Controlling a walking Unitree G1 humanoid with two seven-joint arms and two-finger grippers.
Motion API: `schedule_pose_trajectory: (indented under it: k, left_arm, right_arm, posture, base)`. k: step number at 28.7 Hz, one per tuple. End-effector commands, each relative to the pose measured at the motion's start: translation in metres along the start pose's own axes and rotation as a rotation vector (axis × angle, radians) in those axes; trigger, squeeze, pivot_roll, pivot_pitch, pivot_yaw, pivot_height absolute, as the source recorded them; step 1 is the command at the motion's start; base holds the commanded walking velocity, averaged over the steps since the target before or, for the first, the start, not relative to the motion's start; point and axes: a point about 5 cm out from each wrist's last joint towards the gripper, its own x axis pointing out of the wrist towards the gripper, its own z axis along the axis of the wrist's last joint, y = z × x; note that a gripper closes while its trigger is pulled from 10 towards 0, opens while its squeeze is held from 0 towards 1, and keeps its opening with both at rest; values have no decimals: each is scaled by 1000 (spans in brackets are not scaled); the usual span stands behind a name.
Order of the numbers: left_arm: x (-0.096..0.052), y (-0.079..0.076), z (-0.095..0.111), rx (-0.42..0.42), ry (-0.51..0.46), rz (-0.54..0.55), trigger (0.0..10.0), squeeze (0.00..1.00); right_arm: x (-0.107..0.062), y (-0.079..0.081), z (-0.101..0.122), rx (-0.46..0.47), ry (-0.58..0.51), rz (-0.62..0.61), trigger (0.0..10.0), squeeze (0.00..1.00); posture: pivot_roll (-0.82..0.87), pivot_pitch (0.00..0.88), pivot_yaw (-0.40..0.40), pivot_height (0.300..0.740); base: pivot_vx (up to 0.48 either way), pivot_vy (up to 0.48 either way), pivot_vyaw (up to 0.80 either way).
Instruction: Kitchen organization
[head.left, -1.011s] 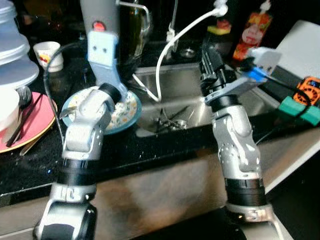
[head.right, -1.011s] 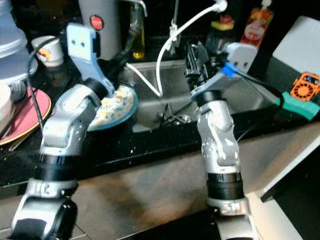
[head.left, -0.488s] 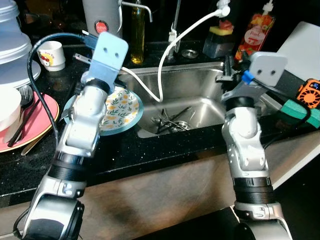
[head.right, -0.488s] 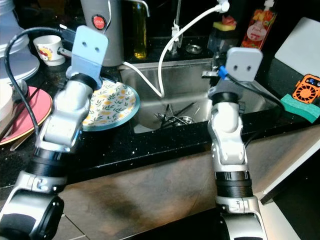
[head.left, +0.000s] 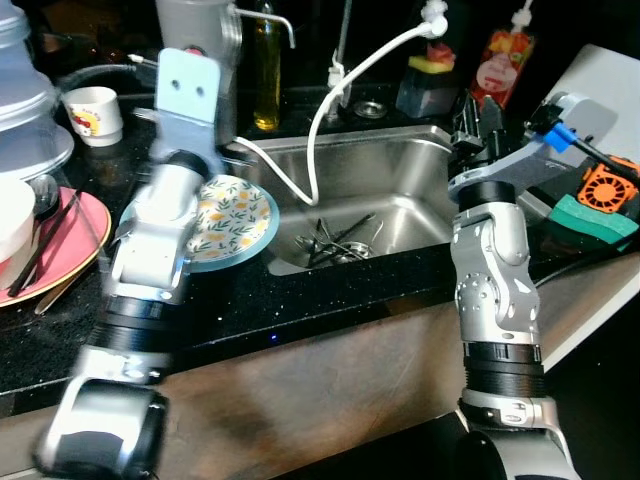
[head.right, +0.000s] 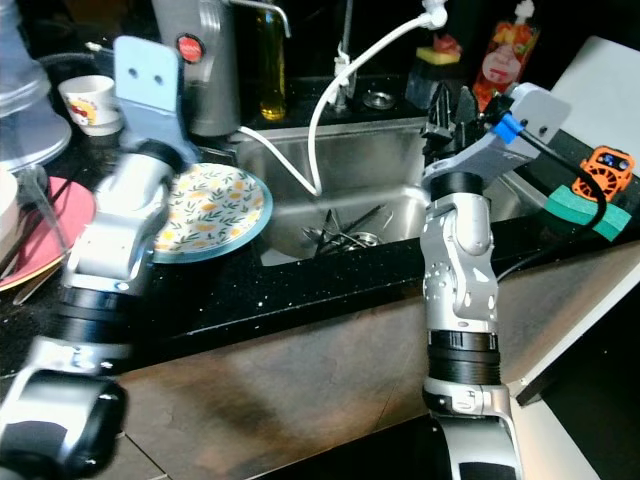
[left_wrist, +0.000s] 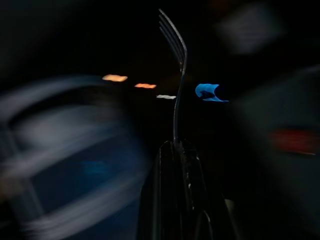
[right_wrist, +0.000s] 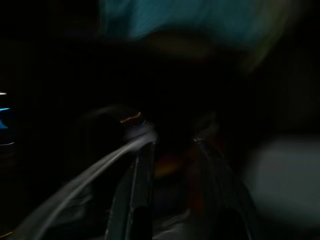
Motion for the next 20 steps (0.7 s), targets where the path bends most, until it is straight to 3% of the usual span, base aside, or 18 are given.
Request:
schedule_pose_trajectory:
  k: [1,3,5,8,9,10,13,14,15,16,17,18,19,20]
  left_arm:
    - [-4,-9,7,45,-42,-10,10000,0]
    - [-8,-7,7,83,-53,13,10000,0]
    - [-8,2,17,76,-107,61,10000,0]
    - [-7,5,23,60,-150,82,10000,0]
    - [-6,2,24,66,-161,63,10000,0]
    - [-7,-13,17,26,-117,-34,10000,0]
    - [-19,-49,9,-123,-43,-286,10000,0]
    - [-19,-49,9,-123,-43,-286,10000,0]
    - [-25,-59,13,-230,-31,-375,10000,0]
    - [-30,-64,24,-435,-11,-465,10000,0]
    - [-33,-59,45,-732,-46,-557,10000,0]
    - [-33,-59,45,-732,-46,-557,10000,0]
    - [-27,-45,55,-859,-103,-542,10000,0]
    - [-24,-39,57,-885,-120,-525,10000,0]
  right_arm:
    - [-5,8,0,-146,-36,0,10000,0]
    - [-8,3,1,-281,-67,-43,10000,0]
    - [-8,-6,14,-360,-153,-112,10000,0]
    - [-5,-10,21,-395,-213,-150,10000,0]
    - [-4,-10,22,-401,-224,-153,10000,0]
    - [-3,-6,15,-359,-180,-112,10000,0]
    - [-7,13,-10,-167,-13,22,10000,0]
    - [-7,13,-10,-167,-13,22,10000,0]
    - [-11,22,-16,-2,68,63,10000,0]
    - [-13,31,-17,265,158,97,10000,0]
    - [-10,35,-3,613,159,124,10000,0]
    - [-10,35,-3,613,159,124,10000,0]
    - [-1,23,13,691,70,90,10000,0]
    - [2,18,17,693,39,76,10000,0]
  posture:
    - [152,0,-46,740]
    - [152,0,-46,740]
    - [154,0,-46,740]
    - [154,0,-46,740]
    - [155,0,-47,740]
    - [155,0,-47,740]
    - [152,0,-48,740]
    - [152,0,-48,740]
    - [152,0,-48,740]
    - [152,0,-48,740]
    - [154,0,-48,740]
    - [154,0,-48,740]
    - [154,0,-48,740]
    - [154,0,-48,740]
  base:
    - [0,0,0]
    - [0,0,0]
    - [0,0,0]
    - [0,0,0]
    - [0,0,0]
    - [0,0,0]
    - [0,0,0]
    - [0,0,0]
    - [0,0,0]
    - [0,0,0]
    - [0,0,0]
    - [0,0,0]
    - [0,0,0]
    - [0,0,0]
